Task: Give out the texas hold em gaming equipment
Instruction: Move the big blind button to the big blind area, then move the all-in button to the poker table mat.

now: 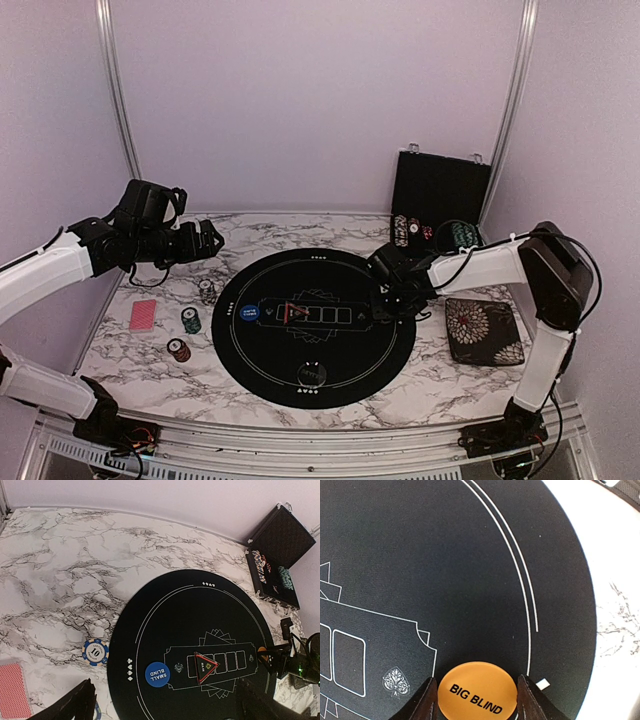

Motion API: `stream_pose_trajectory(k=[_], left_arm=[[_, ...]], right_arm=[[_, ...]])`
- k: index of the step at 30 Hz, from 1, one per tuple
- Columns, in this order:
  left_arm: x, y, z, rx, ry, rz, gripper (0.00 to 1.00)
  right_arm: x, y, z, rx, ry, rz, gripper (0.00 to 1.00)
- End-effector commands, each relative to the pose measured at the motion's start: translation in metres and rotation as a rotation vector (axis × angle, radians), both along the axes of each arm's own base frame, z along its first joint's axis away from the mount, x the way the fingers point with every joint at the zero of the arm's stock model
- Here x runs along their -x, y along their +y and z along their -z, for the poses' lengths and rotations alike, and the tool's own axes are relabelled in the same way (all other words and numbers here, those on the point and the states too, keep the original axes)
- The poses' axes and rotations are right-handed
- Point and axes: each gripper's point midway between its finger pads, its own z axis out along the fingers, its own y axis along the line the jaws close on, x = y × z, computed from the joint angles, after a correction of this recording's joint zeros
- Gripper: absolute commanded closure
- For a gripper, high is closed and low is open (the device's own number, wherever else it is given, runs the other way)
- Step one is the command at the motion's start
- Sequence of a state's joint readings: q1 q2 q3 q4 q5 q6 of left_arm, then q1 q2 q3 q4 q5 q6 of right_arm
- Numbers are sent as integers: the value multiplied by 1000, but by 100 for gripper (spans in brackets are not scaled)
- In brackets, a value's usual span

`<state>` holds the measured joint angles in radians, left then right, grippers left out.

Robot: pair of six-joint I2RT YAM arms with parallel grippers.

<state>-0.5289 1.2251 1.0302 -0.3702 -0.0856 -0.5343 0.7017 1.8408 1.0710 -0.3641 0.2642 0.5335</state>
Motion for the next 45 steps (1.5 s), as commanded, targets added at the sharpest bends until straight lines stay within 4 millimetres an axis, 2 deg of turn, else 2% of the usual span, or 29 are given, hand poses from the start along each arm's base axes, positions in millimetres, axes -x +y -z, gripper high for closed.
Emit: stream_pose_trajectory(k=[1,7,10,15,18,24,27,33,36,40,45], left_arm=[[-6,-2,-12,21,-30,0,1],[-6,-1,-13,16,-35,3,1],[-6,-1,-14,14,-38,5,1],[-5,0,-16,13,-47,4,1],[-4,1,-17,10,-51,6,1],[-1,3,-21,10,-62,7,1],[0,4,-23,9,-66,6,1],[1,9,-24,0,-72,-2,1],[1,10,-24,-1,-71,-4,1],[2,10,-24,3,-71,-7,1],[3,11,-24,5,-72,-7,1]], right_arm=[[9,-19,10,69,61,15,46],[-2,-7,-6,60,30,-14,36],[-8,2,-18,63,11,-36,34],[-12,29,-32,69,-13,-99,34],[-3,60,-35,67,-16,-172,34],[22,137,-37,50,-25,-334,34],[35,170,-31,46,-14,-398,35],[54,218,-32,19,-22,-497,35],[49,226,-30,45,-43,-512,35],[29,226,-33,119,-95,-484,35],[6,227,-32,124,-119,-457,32]])
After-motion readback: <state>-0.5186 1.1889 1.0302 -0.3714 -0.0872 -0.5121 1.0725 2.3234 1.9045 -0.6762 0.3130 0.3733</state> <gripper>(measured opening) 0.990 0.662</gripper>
